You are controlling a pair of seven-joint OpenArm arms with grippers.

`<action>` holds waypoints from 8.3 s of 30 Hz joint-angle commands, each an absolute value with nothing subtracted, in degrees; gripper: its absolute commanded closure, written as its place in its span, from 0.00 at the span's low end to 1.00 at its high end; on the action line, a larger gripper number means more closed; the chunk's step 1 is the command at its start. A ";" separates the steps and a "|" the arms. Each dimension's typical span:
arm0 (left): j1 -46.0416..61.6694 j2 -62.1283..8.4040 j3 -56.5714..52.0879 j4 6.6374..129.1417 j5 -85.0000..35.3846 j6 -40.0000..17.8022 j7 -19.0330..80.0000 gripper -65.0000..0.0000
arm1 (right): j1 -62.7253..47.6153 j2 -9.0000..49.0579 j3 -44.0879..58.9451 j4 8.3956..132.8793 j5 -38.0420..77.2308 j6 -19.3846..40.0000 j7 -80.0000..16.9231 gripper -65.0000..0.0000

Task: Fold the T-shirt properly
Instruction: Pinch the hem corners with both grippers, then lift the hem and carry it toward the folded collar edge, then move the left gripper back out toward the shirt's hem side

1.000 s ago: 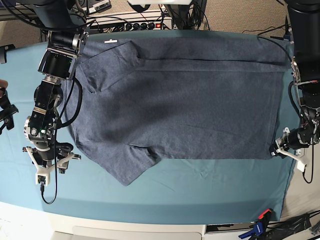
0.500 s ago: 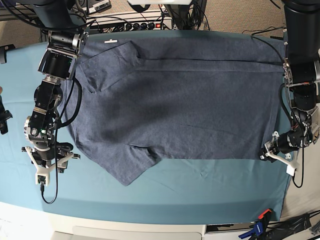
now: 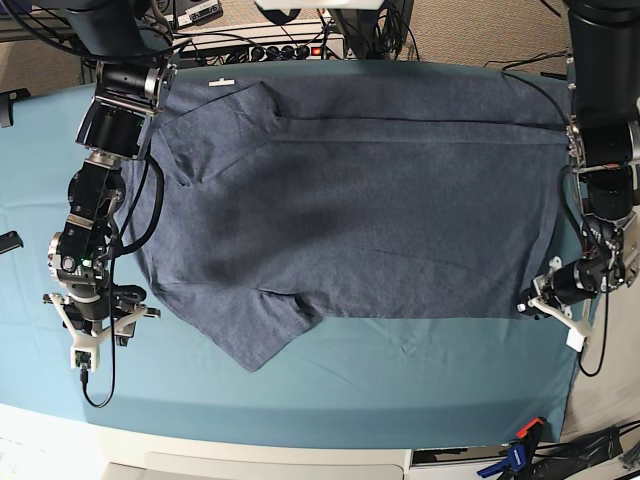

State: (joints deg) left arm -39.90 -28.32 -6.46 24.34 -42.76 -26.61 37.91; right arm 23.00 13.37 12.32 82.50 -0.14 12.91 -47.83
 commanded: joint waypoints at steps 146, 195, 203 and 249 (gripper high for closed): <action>-26.20 -42.57 -6.61 25.78 -85.00 -40.00 62.41 1.00 | -7.60 22.06 16.82 97.51 18.02 28.69 -47.09 1.00; -21.76 -48.73 -6.61 32.91 -85.00 -40.00 64.47 1.00 | -10.79 22.04 29.43 97.51 27.64 31.97 -51.88 1.00; -22.06 -46.30 -6.61 37.17 -85.00 -40.00 62.63 0.87 | -10.61 22.00 29.41 97.51 30.85 32.23 -51.35 1.00; -30.30 -29.91 10.85 46.72 -62.96 -38.85 54.37 0.68 | -10.63 21.45 29.41 97.51 30.83 33.67 -51.46 1.00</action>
State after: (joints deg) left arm -29.08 -28.97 11.20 46.02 -62.43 -38.63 54.74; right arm -11.16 20.43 29.04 96.49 30.06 33.50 -52.90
